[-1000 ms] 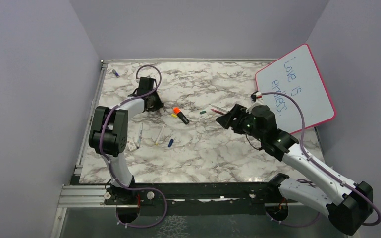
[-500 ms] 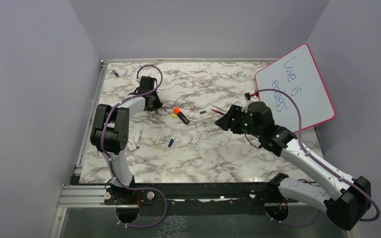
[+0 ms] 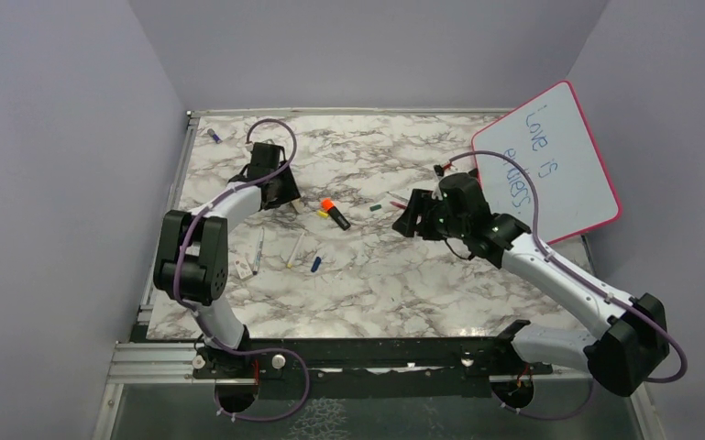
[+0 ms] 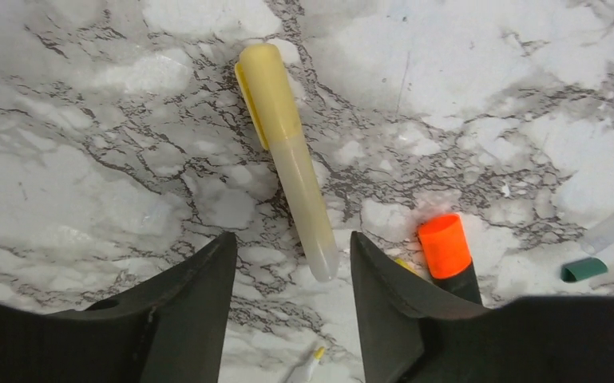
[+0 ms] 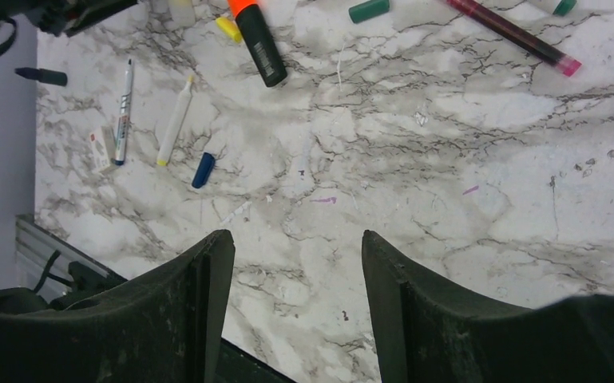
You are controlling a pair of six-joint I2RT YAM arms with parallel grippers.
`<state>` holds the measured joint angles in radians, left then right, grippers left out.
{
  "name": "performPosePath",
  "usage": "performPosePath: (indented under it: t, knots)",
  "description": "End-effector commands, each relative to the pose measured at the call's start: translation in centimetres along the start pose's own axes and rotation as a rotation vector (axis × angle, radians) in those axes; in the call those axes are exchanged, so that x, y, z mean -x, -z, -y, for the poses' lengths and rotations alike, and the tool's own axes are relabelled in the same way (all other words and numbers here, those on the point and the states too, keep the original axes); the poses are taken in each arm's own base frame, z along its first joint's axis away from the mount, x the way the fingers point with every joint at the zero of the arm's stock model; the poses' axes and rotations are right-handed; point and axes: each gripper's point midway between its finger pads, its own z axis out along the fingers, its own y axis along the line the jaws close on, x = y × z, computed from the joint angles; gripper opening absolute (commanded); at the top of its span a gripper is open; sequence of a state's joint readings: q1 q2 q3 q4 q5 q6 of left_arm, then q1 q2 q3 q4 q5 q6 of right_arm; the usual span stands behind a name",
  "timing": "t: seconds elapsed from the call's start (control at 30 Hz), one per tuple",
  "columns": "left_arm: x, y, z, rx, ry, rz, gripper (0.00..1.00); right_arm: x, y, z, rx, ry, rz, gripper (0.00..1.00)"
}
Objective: Insert the pens into the pen caps
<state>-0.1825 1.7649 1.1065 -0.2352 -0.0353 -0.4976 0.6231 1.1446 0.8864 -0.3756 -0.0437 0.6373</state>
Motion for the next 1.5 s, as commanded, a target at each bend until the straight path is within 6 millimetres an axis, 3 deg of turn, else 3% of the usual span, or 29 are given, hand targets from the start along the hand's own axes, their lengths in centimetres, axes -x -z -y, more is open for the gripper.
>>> performPosePath:
  t: [0.0, 0.3, 0.4, 0.7, 0.83, 1.0, 1.47]
  knots:
    - [1.9, 3.6, 0.8, -0.057, 0.022, 0.096, 0.59, 0.1, -1.9, -0.5, 0.023, 0.096, -0.039, 0.65]
    - [0.9, 7.8, 2.5, -0.207, 0.039, 0.138, 0.75, -0.5, -10.1, -1.5, 0.033, 0.171, -0.122, 0.67]
    - [1.1, 9.1, 2.7, -0.232, 0.033, 0.162, 0.90, -1.1, -13.0, -2.1, 0.020, 0.243, -0.150, 0.68]
    - [2.3, 12.0, 2.0, -0.220, 0.061, 0.271, 0.92, -2.4, -19.4, -3.3, -0.087, 0.449, -0.228, 0.68]
    - [3.0, 13.2, 1.5, -0.210, 0.116, 0.332, 0.92, -3.3, -20.9, -3.9, -0.088, 0.495, -0.270, 0.66]
    - [3.7, 14.1, 1.4, -0.214, 0.139, 0.381, 0.92, -4.2, -21.6, -3.2, -0.123, 0.527, -0.282, 0.59]
    - [3.4, 13.8, 1.6, -0.225, 0.125, 0.360, 0.92, -5.4, -22.5, -1.9, -0.161, 0.526, -0.314, 0.37]
